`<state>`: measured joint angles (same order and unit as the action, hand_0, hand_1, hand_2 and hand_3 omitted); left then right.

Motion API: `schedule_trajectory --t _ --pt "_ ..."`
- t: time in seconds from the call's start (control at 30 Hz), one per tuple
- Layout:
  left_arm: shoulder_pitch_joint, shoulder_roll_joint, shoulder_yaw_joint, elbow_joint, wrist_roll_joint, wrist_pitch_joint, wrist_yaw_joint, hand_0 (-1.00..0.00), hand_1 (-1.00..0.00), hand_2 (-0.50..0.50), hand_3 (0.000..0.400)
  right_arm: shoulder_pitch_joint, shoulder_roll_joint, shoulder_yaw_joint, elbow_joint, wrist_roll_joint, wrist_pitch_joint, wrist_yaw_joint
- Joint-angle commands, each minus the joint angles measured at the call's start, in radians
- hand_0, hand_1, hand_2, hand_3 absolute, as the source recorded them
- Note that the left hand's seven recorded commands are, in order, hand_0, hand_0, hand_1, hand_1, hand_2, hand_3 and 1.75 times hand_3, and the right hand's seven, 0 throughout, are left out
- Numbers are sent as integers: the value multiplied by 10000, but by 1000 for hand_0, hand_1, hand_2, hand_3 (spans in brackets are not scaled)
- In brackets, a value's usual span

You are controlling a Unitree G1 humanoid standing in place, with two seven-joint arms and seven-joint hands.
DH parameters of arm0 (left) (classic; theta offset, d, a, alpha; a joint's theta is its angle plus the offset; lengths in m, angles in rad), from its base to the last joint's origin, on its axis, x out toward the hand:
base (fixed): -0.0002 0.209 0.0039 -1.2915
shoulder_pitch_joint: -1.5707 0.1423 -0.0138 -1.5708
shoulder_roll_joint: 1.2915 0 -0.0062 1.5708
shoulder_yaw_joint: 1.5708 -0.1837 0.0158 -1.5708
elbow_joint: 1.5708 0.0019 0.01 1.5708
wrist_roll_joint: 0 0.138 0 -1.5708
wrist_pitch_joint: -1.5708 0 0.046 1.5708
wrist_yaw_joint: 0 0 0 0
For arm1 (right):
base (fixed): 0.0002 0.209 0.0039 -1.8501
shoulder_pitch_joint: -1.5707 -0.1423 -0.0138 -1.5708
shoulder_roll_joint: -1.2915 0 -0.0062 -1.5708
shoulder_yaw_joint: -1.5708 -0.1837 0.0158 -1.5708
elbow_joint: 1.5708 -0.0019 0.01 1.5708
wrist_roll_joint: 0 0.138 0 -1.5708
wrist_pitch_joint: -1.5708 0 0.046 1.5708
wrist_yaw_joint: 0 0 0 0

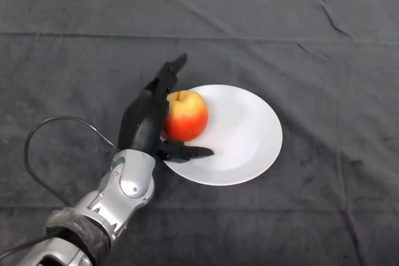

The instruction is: Move the apple to the plate

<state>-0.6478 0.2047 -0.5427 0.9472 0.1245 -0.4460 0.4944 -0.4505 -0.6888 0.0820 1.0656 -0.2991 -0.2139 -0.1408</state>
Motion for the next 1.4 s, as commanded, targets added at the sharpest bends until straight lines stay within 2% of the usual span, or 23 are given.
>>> schedule_trajectory --t 0.03,0.37,0.63,0.8,1.0,1.2,1.4 --pt "-249 394 -183 -194 88 -126 49 0 0 0 0 723 311 303 713 -426 176 5" --pt "288 800 154 -893 1 -332 88 0 0 0 0 723 312 304 716 -425 171 2" --pt "1206 1966 1147 -2759 -483 -256 -407 0 0 0 0 737 314 302 689 -421 181 3" --pt "2113 2806 2066 -4309 -834 -176 -578 0 0 0 0 757 316 297 650 -413 200 7" --pt "3333 3502 3208 -5964 -1116 -104 -511 0 0 0 0 787 317 289 588 -402 229 16" --pt "4631 3903 4336 -7244 -1291 -171 -353 0 0 0 0 818 317 278 523 -390 262 27" --pt "5900 4119 5508 -8001 -1534 -511 -279 0 0 0 0 844 317 268 468 -379 292 38"
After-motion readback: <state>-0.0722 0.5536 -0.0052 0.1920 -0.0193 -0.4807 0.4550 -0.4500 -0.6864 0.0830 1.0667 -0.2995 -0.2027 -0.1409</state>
